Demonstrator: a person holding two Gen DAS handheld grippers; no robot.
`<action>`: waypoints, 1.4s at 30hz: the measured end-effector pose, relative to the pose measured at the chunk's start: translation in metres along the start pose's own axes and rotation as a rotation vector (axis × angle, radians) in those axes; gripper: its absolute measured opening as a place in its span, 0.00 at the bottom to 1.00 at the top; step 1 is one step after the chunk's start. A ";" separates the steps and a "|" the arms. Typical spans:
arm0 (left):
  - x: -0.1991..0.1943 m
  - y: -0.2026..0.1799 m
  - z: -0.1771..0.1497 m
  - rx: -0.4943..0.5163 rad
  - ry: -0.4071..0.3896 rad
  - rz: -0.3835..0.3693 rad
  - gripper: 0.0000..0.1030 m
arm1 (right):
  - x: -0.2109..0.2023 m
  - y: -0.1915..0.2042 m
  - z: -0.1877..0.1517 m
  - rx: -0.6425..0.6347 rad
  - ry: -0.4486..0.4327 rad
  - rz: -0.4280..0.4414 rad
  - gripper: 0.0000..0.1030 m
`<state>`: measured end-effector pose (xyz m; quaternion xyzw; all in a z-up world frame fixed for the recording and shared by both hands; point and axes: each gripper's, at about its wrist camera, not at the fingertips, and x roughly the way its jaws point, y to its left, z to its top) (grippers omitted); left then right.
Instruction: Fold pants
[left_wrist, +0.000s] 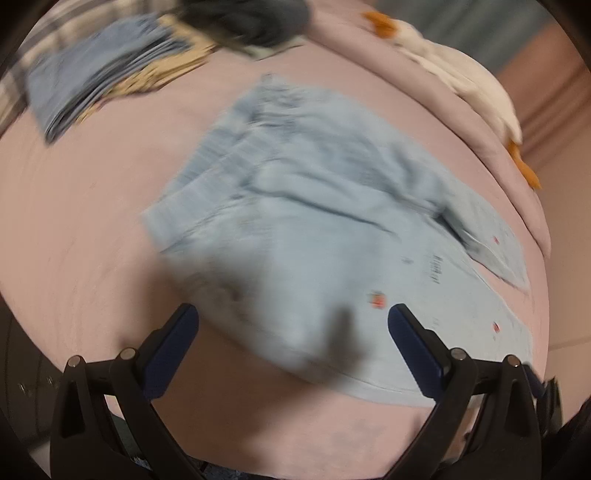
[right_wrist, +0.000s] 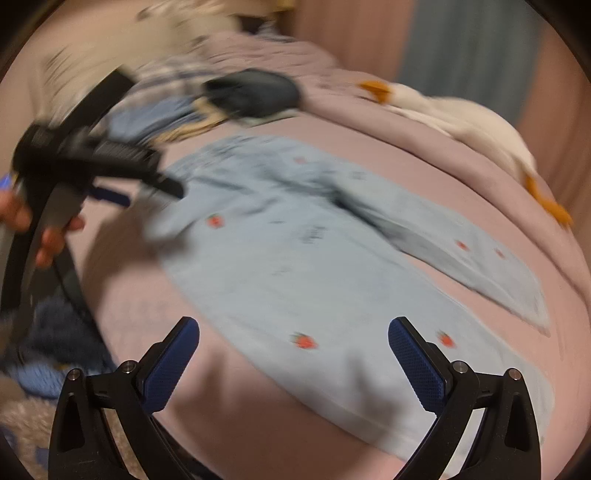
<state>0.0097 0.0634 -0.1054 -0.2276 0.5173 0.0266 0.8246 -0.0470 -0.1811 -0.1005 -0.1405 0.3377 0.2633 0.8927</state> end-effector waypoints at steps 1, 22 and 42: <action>0.001 0.004 0.000 -0.014 -0.002 -0.006 0.99 | 0.006 0.009 0.000 -0.038 0.001 0.021 0.99; 0.012 0.035 0.006 0.028 -0.104 0.112 0.31 | 0.053 0.065 0.005 -0.236 0.017 0.080 0.21; -0.010 0.018 -0.001 0.147 -0.176 0.215 0.25 | 0.037 0.043 0.007 -0.075 0.020 0.242 0.02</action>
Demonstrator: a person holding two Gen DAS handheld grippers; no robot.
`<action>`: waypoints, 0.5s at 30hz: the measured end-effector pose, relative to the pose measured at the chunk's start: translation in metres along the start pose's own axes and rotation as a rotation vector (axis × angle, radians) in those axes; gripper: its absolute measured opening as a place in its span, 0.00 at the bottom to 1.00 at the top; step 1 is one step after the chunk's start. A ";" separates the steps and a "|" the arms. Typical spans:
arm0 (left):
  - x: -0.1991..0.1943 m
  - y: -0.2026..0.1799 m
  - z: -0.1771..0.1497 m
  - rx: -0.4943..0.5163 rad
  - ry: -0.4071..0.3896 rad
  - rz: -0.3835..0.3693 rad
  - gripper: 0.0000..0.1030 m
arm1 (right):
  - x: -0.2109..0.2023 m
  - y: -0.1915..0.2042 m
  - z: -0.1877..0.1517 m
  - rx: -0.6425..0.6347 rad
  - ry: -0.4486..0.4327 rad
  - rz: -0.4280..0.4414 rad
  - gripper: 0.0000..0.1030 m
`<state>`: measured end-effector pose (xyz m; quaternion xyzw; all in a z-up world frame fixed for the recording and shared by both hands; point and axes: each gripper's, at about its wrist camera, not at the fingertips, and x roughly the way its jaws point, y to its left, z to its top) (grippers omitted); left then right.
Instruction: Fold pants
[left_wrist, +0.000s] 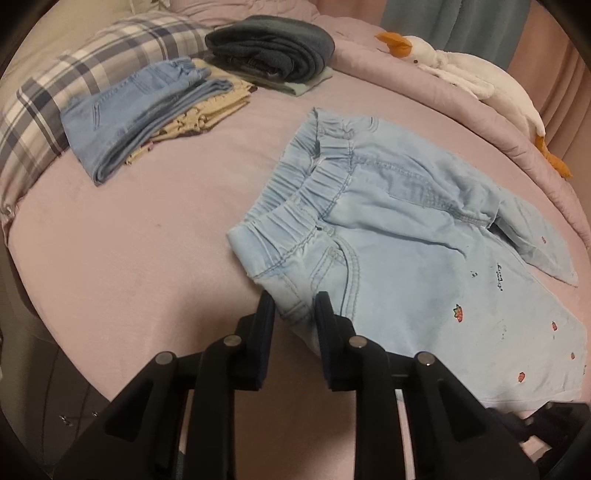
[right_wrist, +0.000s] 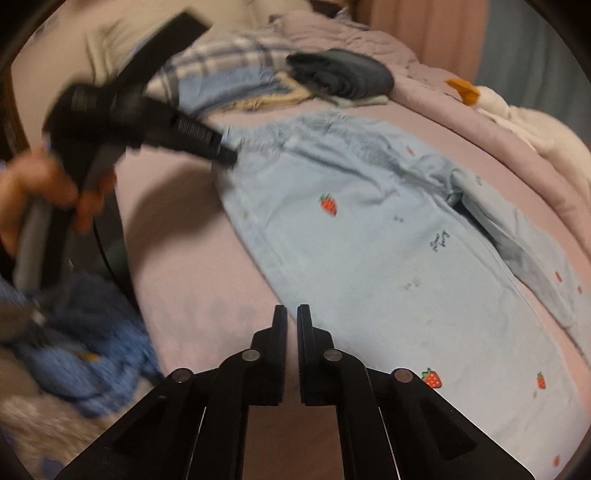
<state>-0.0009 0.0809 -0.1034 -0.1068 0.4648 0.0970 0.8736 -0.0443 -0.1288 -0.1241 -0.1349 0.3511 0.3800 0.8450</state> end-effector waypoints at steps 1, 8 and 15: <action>-0.002 -0.001 0.000 0.005 -0.006 0.007 0.26 | -0.004 -0.005 0.002 0.030 -0.014 0.018 0.03; -0.016 -0.015 0.004 0.065 -0.074 0.036 0.50 | -0.002 -0.043 0.009 0.238 -0.042 0.062 0.34; -0.011 -0.029 0.008 0.091 -0.075 0.019 0.50 | 0.002 -0.067 0.004 0.330 -0.047 0.044 0.34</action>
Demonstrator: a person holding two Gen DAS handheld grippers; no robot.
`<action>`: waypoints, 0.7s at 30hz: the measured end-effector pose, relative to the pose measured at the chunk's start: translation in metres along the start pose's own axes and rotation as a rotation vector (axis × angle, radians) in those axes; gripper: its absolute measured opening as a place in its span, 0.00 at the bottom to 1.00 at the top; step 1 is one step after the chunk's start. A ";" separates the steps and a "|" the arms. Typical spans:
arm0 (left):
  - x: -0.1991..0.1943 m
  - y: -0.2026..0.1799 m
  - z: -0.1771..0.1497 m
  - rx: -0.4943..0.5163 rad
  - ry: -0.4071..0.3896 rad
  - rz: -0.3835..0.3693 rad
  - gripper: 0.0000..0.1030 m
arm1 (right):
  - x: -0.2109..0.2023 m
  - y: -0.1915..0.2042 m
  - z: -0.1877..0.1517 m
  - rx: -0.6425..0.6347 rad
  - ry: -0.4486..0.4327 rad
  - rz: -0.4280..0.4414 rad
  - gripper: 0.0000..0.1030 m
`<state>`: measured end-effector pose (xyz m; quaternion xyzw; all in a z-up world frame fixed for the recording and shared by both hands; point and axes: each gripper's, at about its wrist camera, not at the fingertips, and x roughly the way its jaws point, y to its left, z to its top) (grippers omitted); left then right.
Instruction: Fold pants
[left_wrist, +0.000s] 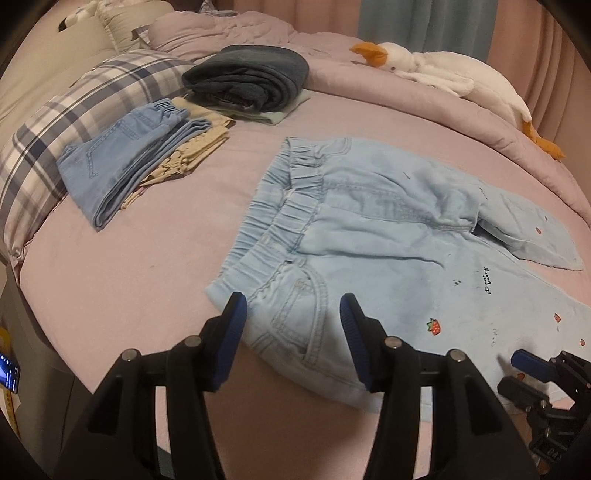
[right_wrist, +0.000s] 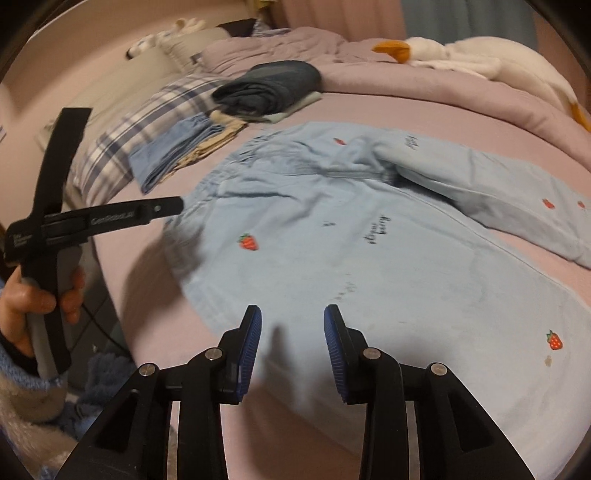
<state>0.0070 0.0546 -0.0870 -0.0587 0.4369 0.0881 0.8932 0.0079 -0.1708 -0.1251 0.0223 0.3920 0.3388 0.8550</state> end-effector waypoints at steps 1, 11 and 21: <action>0.002 -0.004 0.001 0.010 0.000 -0.009 0.49 | 0.000 -0.005 0.000 0.013 0.000 -0.010 0.34; 0.040 -0.036 0.003 0.100 0.061 -0.046 0.49 | -0.025 -0.107 -0.027 0.268 0.005 -0.172 0.34; 0.053 -0.018 0.009 0.090 0.099 -0.035 0.51 | -0.121 -0.229 -0.087 0.549 -0.031 -0.488 0.33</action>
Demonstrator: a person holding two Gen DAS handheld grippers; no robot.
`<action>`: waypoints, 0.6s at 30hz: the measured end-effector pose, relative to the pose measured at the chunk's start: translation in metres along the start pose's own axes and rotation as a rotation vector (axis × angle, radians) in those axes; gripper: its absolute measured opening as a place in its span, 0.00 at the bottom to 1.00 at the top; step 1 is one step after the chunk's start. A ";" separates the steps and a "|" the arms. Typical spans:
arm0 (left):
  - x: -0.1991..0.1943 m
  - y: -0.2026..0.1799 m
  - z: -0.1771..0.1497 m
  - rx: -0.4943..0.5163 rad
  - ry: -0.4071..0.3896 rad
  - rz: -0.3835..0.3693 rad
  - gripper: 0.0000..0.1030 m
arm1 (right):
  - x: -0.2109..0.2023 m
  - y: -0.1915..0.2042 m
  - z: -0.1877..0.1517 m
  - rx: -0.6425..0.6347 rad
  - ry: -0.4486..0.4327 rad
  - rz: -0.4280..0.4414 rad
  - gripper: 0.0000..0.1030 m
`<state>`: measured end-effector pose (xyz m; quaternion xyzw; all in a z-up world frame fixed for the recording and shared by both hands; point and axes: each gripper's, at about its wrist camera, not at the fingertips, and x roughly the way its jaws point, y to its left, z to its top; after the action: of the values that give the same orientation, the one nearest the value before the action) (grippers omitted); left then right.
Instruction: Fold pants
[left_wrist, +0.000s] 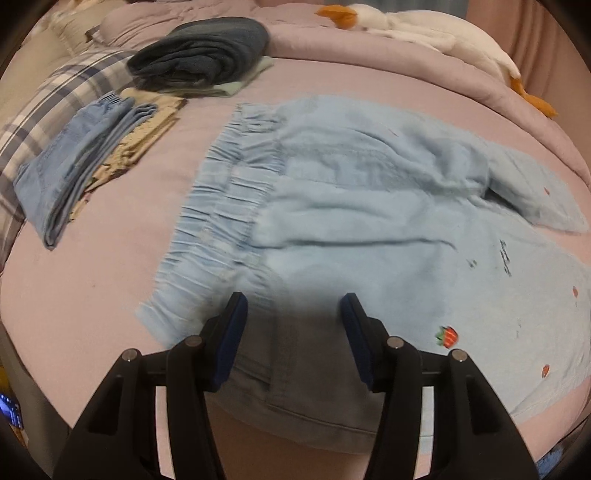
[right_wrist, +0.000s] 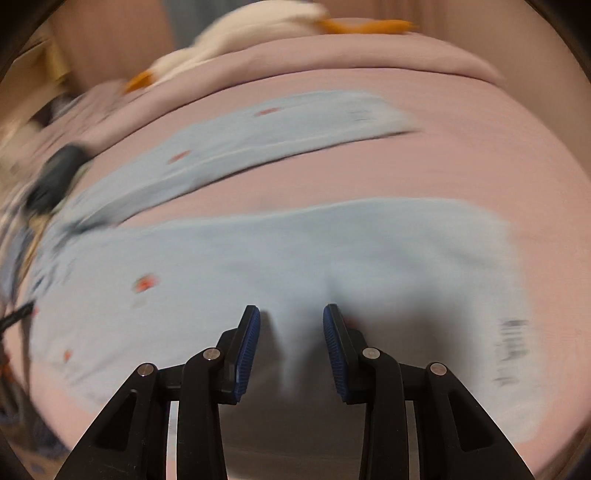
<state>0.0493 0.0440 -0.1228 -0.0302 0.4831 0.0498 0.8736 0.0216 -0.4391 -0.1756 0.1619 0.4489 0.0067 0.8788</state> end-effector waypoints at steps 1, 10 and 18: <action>-0.002 0.007 0.004 -0.027 0.000 -0.021 0.51 | -0.002 -0.006 0.005 0.016 0.001 -0.069 0.34; 0.015 0.036 0.087 -0.066 -0.093 -0.011 0.68 | 0.021 0.125 0.097 -0.280 -0.091 0.155 0.49; 0.076 0.050 0.154 -0.049 -0.024 -0.092 0.68 | 0.107 0.242 0.176 -0.537 0.025 0.328 0.50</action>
<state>0.2129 0.1140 -0.1057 -0.0733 0.4692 0.0218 0.8798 0.2567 -0.2424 -0.0935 -0.0057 0.4098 0.2685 0.8717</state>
